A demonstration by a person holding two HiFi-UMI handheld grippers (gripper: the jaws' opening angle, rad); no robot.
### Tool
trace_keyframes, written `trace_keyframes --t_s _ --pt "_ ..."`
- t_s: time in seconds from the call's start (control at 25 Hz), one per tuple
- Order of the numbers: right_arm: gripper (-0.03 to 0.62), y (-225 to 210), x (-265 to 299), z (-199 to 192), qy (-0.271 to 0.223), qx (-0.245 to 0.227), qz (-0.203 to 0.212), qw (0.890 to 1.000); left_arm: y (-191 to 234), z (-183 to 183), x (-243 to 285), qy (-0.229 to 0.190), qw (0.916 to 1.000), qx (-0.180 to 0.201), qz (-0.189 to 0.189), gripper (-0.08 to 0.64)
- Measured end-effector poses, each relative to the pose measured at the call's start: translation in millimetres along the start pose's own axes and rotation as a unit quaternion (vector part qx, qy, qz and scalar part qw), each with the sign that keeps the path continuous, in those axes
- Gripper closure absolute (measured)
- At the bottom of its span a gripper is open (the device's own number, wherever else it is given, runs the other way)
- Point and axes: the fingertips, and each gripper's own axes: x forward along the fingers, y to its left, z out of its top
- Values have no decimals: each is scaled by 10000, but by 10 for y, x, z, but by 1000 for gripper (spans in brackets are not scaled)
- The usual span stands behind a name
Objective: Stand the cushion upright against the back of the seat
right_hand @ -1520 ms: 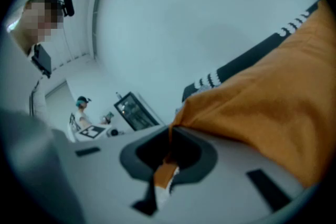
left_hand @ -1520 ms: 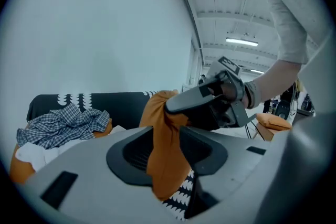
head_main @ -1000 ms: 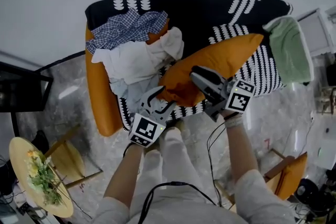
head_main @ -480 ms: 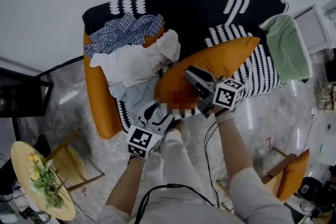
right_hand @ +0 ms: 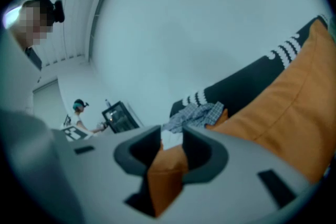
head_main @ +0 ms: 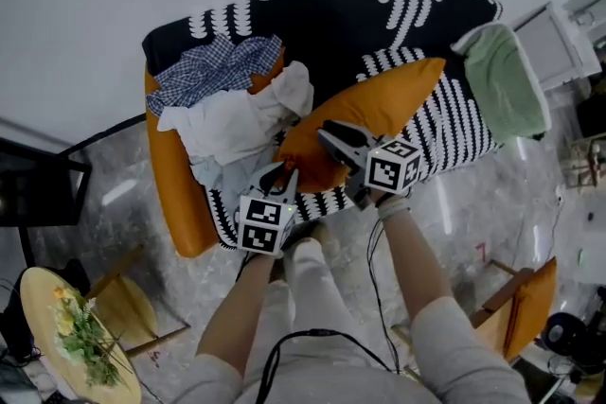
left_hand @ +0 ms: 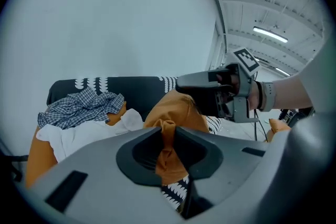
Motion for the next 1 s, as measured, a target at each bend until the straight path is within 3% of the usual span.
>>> trace_keyframes --t_s 0.28,0.52,0.76,1.0 --pt "469 -198 -722 98 -16 -248 -890 9957 118 -69 -28 46 9999 -51 95 476" --pt "469 -488 -1346 328 -62 -456 -1746 9836 84 -77 1 112 9996 -199 156 476" --pt "436 -1020 -1688 572 129 -836 -2126 9735 231 -63 -16 17 9976 -364 583 476" --pt "403 -1871 -1807 876 277 -851 -2186 9717 363 -84 -55 -172 9883 -930 1196 476"
